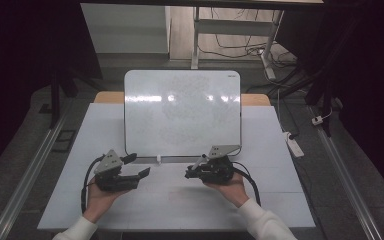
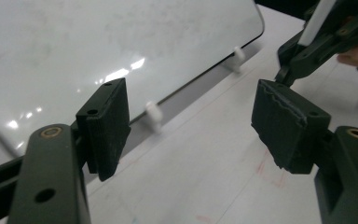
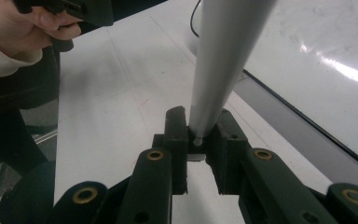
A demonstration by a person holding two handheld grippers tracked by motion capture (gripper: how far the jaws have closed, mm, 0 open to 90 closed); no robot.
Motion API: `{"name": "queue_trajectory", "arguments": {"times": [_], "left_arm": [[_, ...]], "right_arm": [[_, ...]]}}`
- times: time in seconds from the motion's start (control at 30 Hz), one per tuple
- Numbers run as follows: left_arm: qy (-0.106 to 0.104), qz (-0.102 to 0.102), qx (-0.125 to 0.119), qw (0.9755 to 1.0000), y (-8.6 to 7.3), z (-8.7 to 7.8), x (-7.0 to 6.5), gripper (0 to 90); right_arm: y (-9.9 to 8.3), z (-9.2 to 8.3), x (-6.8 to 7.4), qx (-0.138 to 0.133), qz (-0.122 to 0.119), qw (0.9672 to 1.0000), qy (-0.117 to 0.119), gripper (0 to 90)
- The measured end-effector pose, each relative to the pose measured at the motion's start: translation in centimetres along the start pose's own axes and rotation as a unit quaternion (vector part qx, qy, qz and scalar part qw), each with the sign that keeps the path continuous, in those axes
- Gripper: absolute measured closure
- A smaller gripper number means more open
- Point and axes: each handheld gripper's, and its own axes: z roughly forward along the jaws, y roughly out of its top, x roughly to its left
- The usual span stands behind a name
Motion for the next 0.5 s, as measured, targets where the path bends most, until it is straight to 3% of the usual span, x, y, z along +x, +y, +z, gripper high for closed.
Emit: {"name": "queue_trajectory", "arguments": {"times": [0.5], "left_arm": [[-0.04,0.032,0.006,0.9987,4.0,3.7,-2.7,28.6]], "right_arm": [[0.4,-0.1,0.0,-0.018,0.004,0.9998,-0.003,77.3]]}}
